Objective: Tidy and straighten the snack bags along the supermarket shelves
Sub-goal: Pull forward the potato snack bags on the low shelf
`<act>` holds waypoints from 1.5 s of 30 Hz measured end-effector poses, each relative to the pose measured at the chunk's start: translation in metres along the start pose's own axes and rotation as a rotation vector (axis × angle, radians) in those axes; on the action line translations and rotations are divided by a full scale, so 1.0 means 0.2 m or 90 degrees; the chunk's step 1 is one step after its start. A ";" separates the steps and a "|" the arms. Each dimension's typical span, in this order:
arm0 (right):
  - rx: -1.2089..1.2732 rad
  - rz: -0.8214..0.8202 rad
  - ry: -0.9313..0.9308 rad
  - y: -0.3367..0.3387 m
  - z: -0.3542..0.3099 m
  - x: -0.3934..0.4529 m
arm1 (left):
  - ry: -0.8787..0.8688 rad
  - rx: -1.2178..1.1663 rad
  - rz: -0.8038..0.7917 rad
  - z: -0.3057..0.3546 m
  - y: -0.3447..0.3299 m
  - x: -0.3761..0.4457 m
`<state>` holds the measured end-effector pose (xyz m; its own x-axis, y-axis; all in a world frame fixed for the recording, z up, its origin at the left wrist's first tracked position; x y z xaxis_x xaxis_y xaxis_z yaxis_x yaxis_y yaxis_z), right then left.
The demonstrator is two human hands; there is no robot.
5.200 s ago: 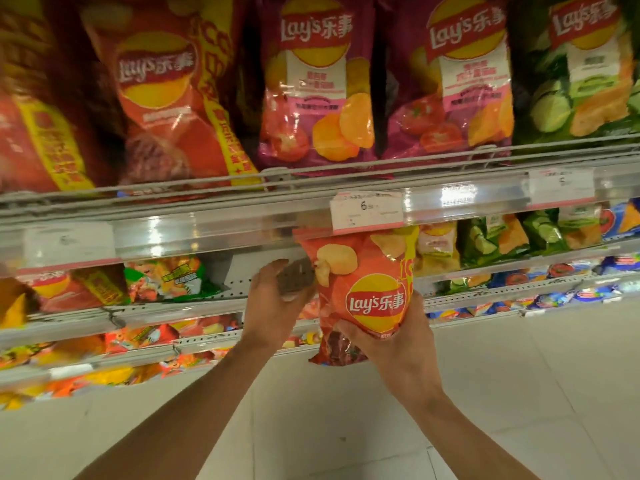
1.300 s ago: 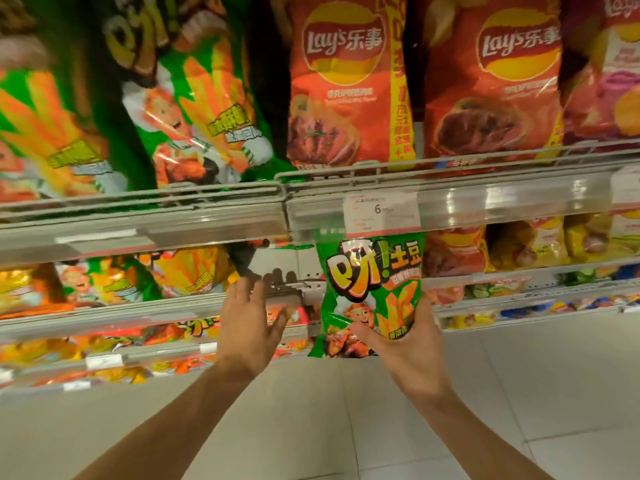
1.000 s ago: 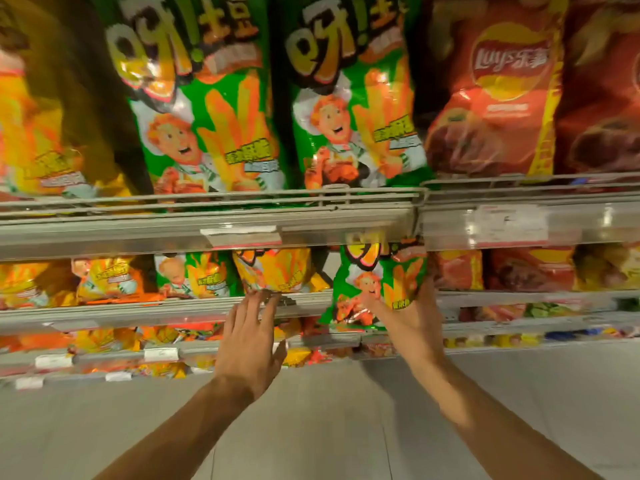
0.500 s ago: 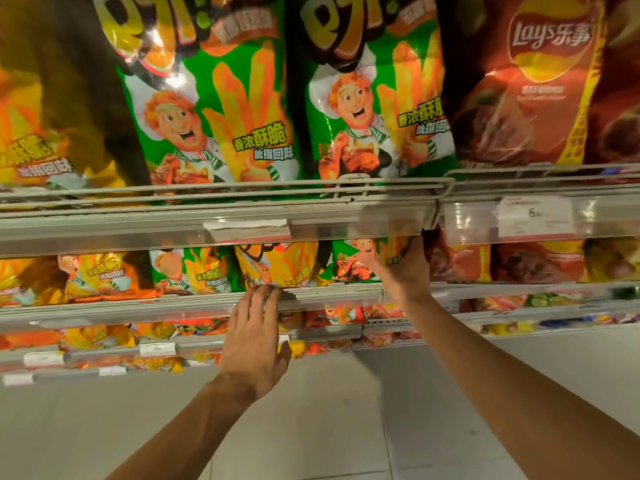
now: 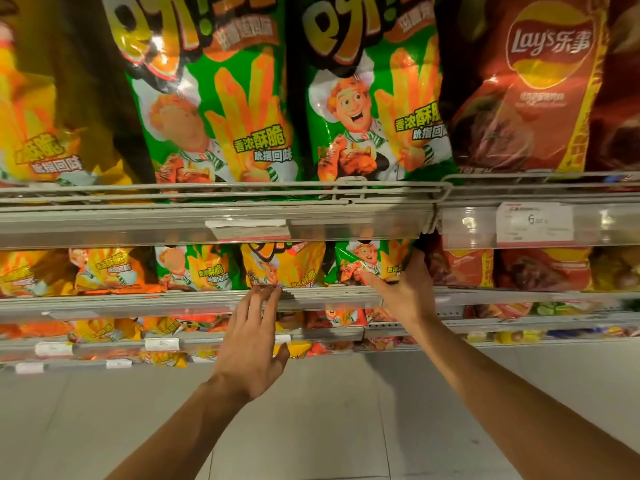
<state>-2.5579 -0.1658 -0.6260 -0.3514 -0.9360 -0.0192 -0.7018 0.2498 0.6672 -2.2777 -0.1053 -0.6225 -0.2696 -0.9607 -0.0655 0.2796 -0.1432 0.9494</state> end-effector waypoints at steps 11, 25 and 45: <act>0.115 0.075 0.111 -0.19 -0.39 -0.46 | 0.106 -0.245 0.277 -0.42 0.35 -0.12; 0.118 -0.062 0.001 -0.58 -0.55 -0.19 | 0.220 -0.606 0.071 -0.93 0.42 0.29; 0.128 0.055 -0.040 -0.44 -0.70 -0.34 | 0.377 -0.665 0.046 -1.02 0.46 0.18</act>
<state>-2.3852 -0.1584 -0.5800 -0.4488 -0.8934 -0.0184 -0.7748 0.3788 0.5062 -2.0740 -0.2015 -0.5997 0.1663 -0.8954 -0.4130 0.9622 0.0557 0.2666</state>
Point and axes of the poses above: each hand's wrist, its own x-axis towards the middle knuckle, its own y-axis out of the back of the hand, z = x × y, the point moved 10 cm from there along x, towards the middle knuckle, and after that the axes turned 3 degrees about -x, right-handed, at the moved point
